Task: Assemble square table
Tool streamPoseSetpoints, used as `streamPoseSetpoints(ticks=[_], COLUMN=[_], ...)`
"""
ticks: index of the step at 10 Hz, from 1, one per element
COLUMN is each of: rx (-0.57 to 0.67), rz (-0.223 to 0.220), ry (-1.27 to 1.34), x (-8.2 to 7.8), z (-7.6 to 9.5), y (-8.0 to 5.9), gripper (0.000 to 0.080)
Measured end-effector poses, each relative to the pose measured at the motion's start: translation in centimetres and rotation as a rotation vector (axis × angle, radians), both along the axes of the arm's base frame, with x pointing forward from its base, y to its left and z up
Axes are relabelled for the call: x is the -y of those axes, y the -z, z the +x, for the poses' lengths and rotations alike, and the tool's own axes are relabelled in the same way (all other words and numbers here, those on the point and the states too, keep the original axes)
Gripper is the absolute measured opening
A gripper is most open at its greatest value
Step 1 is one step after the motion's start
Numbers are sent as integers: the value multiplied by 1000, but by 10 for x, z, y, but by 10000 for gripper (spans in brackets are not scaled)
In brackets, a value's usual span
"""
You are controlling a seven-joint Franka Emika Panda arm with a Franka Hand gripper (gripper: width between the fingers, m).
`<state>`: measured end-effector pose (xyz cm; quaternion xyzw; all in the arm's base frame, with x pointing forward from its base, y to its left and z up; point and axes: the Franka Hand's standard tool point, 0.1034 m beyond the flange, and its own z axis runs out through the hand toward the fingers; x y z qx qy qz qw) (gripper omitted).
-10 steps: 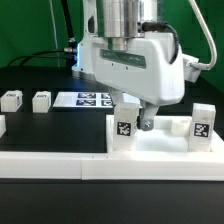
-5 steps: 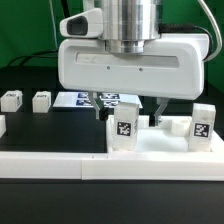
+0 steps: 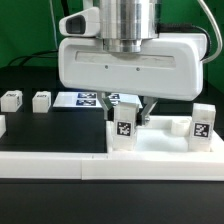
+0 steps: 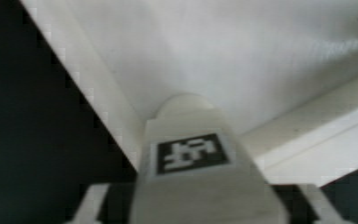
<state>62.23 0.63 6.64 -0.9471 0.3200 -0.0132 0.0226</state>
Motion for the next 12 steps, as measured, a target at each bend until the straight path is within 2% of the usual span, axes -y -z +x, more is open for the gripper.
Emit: streamPoseSetpoints(ticks=[2, 5, 8, 10, 12], rx=[-4, -49, -68, -74, -73], rz=[6, 11, 48, 71, 70], ry=[131, 650, 1036, 1212, 1275], x=[0, -1, 1, 1, 1], z=[0, 3, 4, 4, 4], y=[0, 0, -1, -1, -1], gripper=[288, 288, 290, 290, 291])
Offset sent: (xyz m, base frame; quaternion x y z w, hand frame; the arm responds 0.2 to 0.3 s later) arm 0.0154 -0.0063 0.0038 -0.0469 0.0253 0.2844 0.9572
